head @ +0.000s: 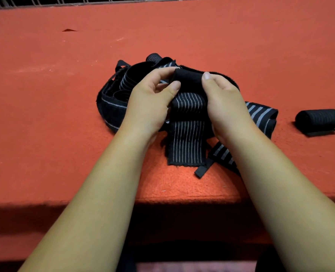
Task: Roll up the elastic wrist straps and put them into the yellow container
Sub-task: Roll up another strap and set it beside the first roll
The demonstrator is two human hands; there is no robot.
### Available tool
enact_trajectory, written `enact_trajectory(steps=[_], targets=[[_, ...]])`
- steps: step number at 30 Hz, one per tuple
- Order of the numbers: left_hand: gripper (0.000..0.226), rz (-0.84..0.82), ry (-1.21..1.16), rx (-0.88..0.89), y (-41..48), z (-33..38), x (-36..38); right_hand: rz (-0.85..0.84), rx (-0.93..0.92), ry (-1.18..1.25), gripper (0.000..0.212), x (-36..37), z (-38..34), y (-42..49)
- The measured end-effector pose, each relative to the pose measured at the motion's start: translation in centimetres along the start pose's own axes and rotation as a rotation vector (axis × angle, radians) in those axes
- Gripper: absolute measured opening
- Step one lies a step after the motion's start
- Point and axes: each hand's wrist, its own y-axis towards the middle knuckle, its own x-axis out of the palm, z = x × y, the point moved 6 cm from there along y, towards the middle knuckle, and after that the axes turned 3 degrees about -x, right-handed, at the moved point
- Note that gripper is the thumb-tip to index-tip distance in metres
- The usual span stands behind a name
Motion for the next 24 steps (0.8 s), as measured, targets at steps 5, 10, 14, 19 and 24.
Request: enact_trajectory(steps=[5, 10, 14, 19, 24], targets=[[0.024, -0.001, 0.010, -0.041, 0.2, -0.6, 0.2, 0.036, -0.007, 0.060, 0.021, 0.0, -0.2, 0.0], [0.036, -0.040, -0.023, -0.102, -0.1, -0.4, 0.6, 0.037, -0.069, 0.059, 0.021, -0.1, -0.7, -0.2], [0.034, -0.053, -0.030, -0.130, -0.4, 0.1, 0.8, -0.002, -0.118, 0.003, 0.026, 0.0, -1.0, -0.6], [0.027, -0.016, 0.136, -0.060, -0.3, 0.1, 0.1, -0.051, -0.159, -0.016, 0.034, 0.2, -1.4, -0.8], [0.030, 0.006, 0.271, 0.009, -0.4, 0.3, -0.1, -0.112, -0.159, 0.000, 0.058, 0.3, -1.1, -0.1]])
